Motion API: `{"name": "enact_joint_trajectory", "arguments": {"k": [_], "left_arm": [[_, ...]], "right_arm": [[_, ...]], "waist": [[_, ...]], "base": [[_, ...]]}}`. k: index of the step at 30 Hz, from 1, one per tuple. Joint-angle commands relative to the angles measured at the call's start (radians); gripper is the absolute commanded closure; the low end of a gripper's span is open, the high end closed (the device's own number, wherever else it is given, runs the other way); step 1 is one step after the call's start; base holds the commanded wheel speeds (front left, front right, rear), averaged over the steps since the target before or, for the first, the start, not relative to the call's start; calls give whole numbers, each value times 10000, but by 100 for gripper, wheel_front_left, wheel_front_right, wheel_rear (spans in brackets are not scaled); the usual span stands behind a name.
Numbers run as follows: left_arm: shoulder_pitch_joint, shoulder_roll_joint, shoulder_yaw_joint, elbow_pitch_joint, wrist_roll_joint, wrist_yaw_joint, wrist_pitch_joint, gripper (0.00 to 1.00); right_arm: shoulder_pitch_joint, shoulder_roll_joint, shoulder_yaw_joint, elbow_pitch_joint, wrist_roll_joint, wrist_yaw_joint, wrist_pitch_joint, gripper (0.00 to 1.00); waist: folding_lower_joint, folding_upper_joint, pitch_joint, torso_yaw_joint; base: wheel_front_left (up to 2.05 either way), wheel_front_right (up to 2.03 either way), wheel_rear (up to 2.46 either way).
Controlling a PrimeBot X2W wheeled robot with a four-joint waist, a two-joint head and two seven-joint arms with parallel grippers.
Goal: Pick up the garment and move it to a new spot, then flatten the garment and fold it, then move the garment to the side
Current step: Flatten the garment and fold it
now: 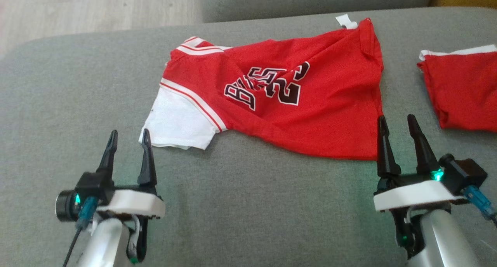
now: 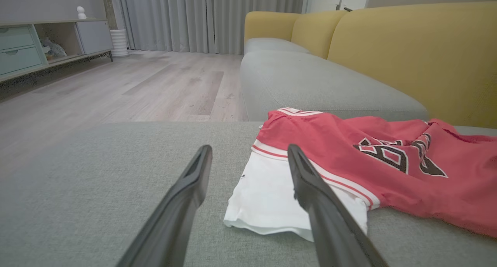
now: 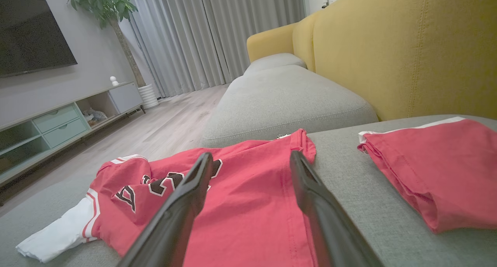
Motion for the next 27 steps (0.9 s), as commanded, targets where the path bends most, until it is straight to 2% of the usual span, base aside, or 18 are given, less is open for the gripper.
{"name": "enact_joint_trajectory", "arguments": {"k": [1, 12, 20, 24, 27], "left_arm": [[-666, 158, 317, -138, 96, -29, -94, 0], [-2246, 499, 132, 1944, 137, -136, 1130, 0], [-2920, 854, -6, 3357, 415, 341, 2257, 0], [-2975, 817, -130, 3784, 317, 118, 2541, 0], [-2998, 819, -158, 3938, 289, 109, 2643, 0]], "right_arm": [[-386, -12, 282, -378, 36, -7, -93, 0], [-642, -12, 398, -423, 6, -7, -93, 0], [-815, -12, 513, -404, 85, -7, -93, 0], [-826, -12, 470, -361, 123, -7, -93, 0], [-830, -12, 416, -341, 132, -7, -93, 0]], "waist": [[0, -1, 138, -94], [0, -1, 941, -485], [0, -1, 1236, -728], [0, -1, 1220, -781], [0, -1, 1189, -781]], "base": [[0, 0, 0], [0, 0, 0], [0, 0, 0], [0, 0, 0], [0, 0, 0]]}}
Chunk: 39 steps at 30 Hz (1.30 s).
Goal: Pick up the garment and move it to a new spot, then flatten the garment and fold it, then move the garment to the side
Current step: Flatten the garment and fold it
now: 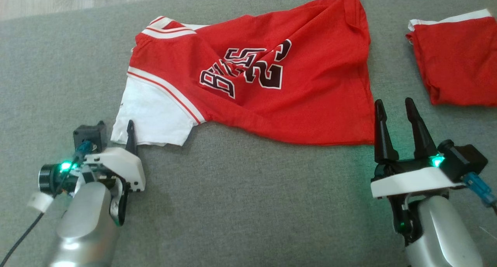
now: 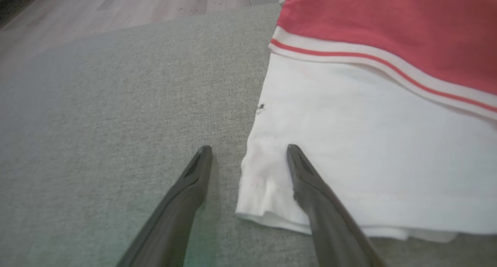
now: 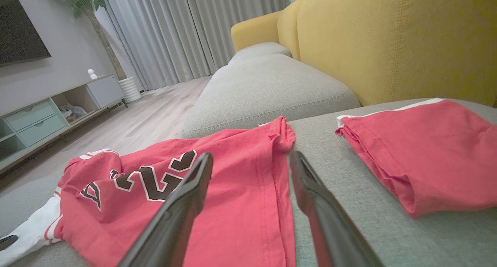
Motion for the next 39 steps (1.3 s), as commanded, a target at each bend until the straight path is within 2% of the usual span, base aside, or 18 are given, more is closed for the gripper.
{"name": "enact_joint_trajectory", "arguments": {"k": [1, 2, 3, 4, 10, 14, 18, 27, 39], "left_arm": [[-86, 303, 147, 36, -71, -34, 172, 0], [-81, 289, 121, 139, -122, -117, 320, 7], [-86, 275, 91, 201, -167, -212, 422, 60], [-95, 245, 90, 219, -225, -271, 463, 100], [35, 120, 301, -144, -583, -390, -276, 100], [340, -44, 533, -1122, -859, -502, -1651, 100], [703, -117, 563, -2023, -918, -555, -2230, 100], [1485, -287, 414, -3858, -959, -427, -2347, 100], [1785, -269, 134, -4763, -943, -302, -1995, 100]], "right_arm": [[-255, -14, 180, -259, 56, -7, -93, 0], [-254, -14, 163, -250, 55, -7, -93, 0], [-255, -14, 154, -240, 49, -7, -93, 0], [-257, -14, 151, -229, 40, -7, -93, 0], [-92, -14, 208, 216, -43, -7, -93, 0], [132, -14, 116, 858, -126, -7, -49, 0], [292, -14, -169, 1348, -90, -7, 120, 0], [-7, -14, -387, 2461, -125, -7, 712, 0], [-1135, -14, -350, 4335, -267, -7, 1143, 0]], "waist": [[0, -1, -17, 6], [0, -1, -40, 13], [0, -1, -62, 21], [0, -1, -92, 29], [0, -1, -498, 60], [0, -1, -927, 95], [0, -1, -1199, 176], [0, -1, -1230, 459], [0, -1, -886, 692]], "base": [[0, 0, 0], [0, 0, 0], [0, 0, 0], [0, 0, 0], [0, 0, 0], [0, 0, 0], [0, 0, 0], [0, 0, 0], [0, 0, 0]]}}
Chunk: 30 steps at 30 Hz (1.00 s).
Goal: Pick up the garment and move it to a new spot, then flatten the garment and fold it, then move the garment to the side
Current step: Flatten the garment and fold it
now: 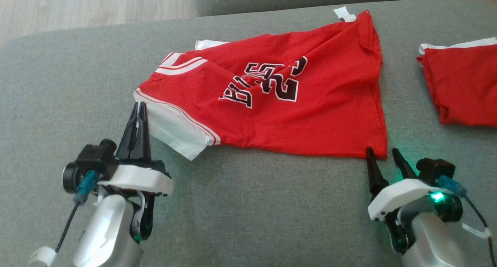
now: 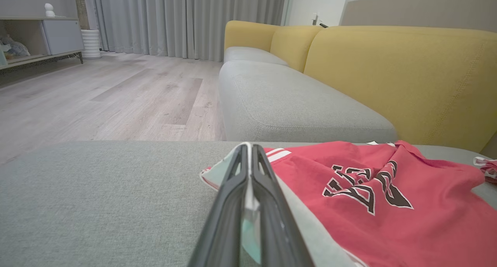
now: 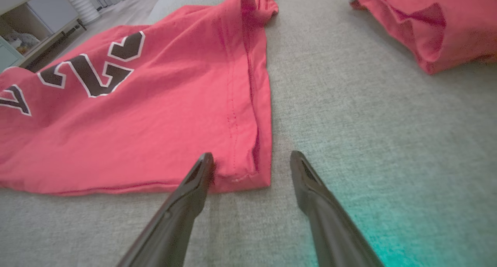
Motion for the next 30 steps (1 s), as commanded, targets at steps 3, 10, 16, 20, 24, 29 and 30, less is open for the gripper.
{"name": "enact_joint_trajectory", "arguments": {"k": [3, 10, 16, 20, 24, 29, 30], "left_arm": [[-171, 207, 266, -448, -3, 39, 22, 100], [-111, 344, 292, -515, -40, 115, 61, 100], [6, 166, 616, -678, -666, 43, 18, 100], [-139, 76, 837, -928, -1067, -34, 26, 100], [-578, -77, 1112, -1307, -1522, -61, 42, 100], [-1790, -321, 1405, -1811, -1875, 90, -77, 100], [-2061, -372, 1493, -1917, -1950, 153, -120, 100]], "right_arm": [[-446, -18, 320, 245, -88, -7, 210, 0], [-653, -18, 900, 850, 381, -7, 64, 100], [-887, -18, 1018, 496, 475, -7, -601, 100], [-1070, -18, 1009, -309, 532, -7, -819, 100], [-1248, -45, 1087, -1527, 540, -7, -847, 100], [-1667, -603, 1339, -3347, 900, -7, -542, 100], [-1812, -777, 1372, -3696, 962, -7, -464, 100]], "waist": [[-2, 0, 37, 62], [-2, 0, -167, 36], [-2, 0, -633, -130], [-2, 0, -991, -179], [-2, 0, -1301, -142], [-2, 0, -1635, -101], [-2, 0, -1698, -111]], "base": [[0, 0, 0], [0, 0, 0], [0, 0, 0], [0, 0, 0], [0, 0, 0], [0, 0, 0], [0, 0, 0]]}}
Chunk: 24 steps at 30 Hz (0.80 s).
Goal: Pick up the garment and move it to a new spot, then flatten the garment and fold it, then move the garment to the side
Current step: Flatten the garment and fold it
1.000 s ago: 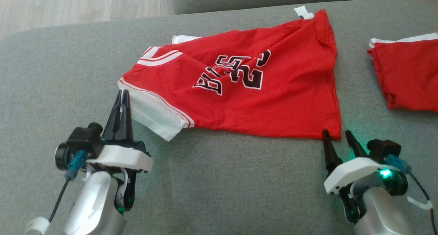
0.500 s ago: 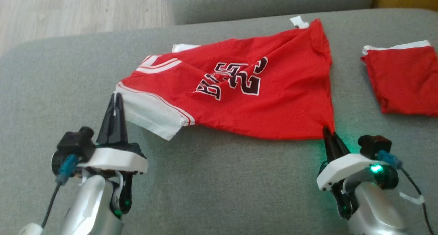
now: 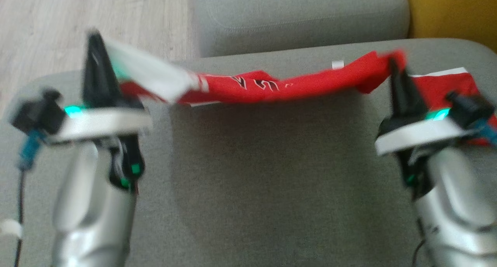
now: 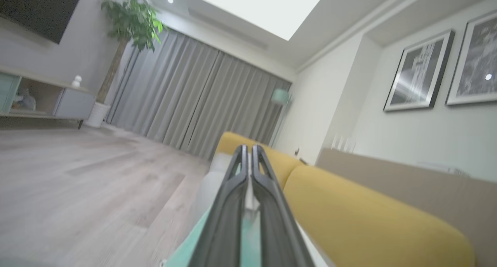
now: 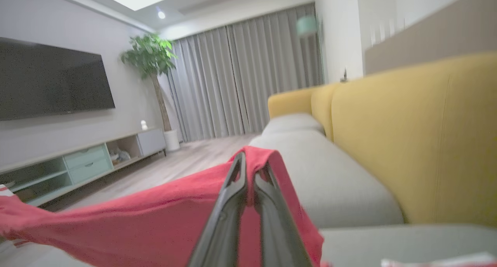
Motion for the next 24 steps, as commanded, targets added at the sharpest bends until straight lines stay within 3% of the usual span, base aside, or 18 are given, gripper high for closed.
{"name": "enact_joint_trajectory", "arguments": {"k": [1, 9, 16, 21, 24], "left_arm": [[-1155, 52, 597, -616, -127, 198, -158, 100], [-2855, 77, 1005, -2213, -304, 651, 36, 100], [-3092, 498, 809, -3607, -366, 797, 1274, 100], [-3369, 1139, 908, -3066, -194, 749, 1792, 100], [-4161, 1656, 998, -2097, 14, 572, 1876, 100]], "right_arm": [[-813, -406, 242, -972, 140, -7, 137, 100], [-1713, -1502, 208, -3703, 495, -7, 966, 100], [-1552, -1566, -69, -5638, 677, -7, 2168, 100], [-1998, -1603, -3, -5822, 474, -7, 2781, 100], [-2871, -1648, 157, -5178, 569, -7, 3034, 100]], "waist": [[1, 0, -168, -16], [1, 0, -335, -22], [1, 0, 125, 10], [1, 0, 1041, -60], [1, 0, 1905, -86]], "base": [[0, 0, 0], [0, 0, 0], [0, 0, 0], [0, 0, 0], [0, 0, 0]]}}
